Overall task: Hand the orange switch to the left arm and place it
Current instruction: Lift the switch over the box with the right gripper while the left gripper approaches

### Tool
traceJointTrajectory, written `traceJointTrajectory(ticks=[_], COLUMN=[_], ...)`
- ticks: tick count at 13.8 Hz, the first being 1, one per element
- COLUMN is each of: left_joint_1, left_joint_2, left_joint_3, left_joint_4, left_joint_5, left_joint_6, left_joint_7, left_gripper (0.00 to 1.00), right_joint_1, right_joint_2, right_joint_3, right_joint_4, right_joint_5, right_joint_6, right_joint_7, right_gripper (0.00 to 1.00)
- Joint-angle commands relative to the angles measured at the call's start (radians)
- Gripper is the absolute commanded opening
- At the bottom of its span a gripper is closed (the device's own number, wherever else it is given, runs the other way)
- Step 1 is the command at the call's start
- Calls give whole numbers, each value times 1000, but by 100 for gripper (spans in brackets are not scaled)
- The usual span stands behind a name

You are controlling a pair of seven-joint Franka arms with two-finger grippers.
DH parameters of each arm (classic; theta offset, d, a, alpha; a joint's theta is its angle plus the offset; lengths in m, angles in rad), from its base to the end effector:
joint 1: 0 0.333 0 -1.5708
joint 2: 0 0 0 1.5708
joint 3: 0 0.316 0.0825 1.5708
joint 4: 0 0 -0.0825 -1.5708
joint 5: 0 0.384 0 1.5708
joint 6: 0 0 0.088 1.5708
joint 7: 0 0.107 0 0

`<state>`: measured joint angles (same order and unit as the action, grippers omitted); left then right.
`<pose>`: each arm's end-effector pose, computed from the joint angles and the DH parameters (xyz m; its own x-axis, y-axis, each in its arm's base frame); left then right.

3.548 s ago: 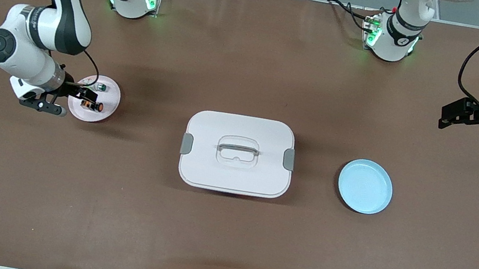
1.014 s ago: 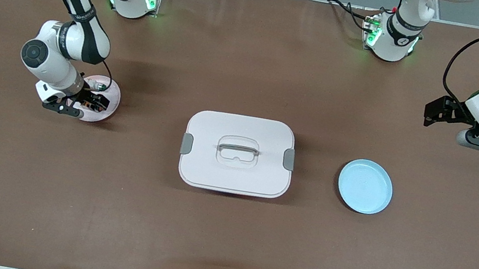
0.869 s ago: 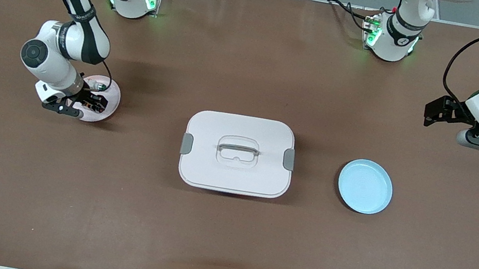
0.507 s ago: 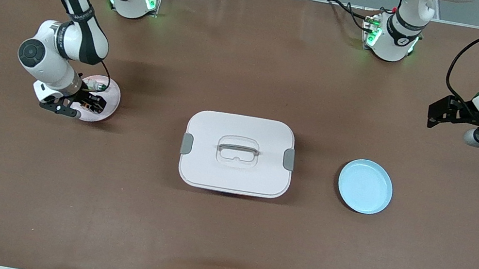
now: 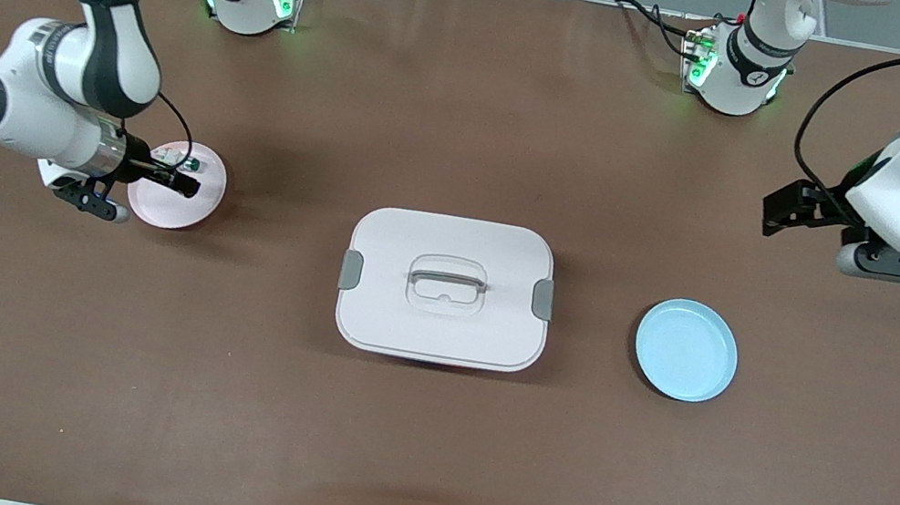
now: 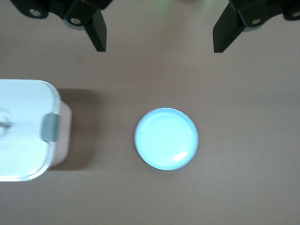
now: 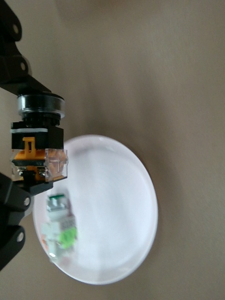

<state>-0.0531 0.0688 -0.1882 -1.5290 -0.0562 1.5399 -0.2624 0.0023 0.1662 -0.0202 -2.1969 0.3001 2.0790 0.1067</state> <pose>0.5543 -0.1389 0.6037 0.9972 0.0191 -0.0725 0.0229 -0.9984 0.0519 0.5183 0.0057 0.2897 0.9122 -0.2619 -0.3151 -0.3263 -0.9295 -0.1718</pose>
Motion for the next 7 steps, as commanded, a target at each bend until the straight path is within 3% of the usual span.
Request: traceJointTrajectory(ticks=[1, 4, 7], left_joint_1=[4, -7, -30], left_joint_2=[31, 58, 80], left_joint_3=[-7, -8, -8], left_joint_4=[23, 23, 15], left_joint_5=[-71, -177, -253], left_joint_6=[9, 63, 115], left_joint_7=[-3, 2, 2], left_gripper=[100, 100, 100], right_joint_1=[-10, 19, 160], right_joint_2=[-17, -24, -16], right_joint_3=[-3, 8, 11], right_joint_4=[66, 195, 351], right_joint_5=[123, 154, 163], right_joint_6=[-129, -284, -364], right_joint_7=[46, 262, 558], right_gripper=[0, 0, 0])
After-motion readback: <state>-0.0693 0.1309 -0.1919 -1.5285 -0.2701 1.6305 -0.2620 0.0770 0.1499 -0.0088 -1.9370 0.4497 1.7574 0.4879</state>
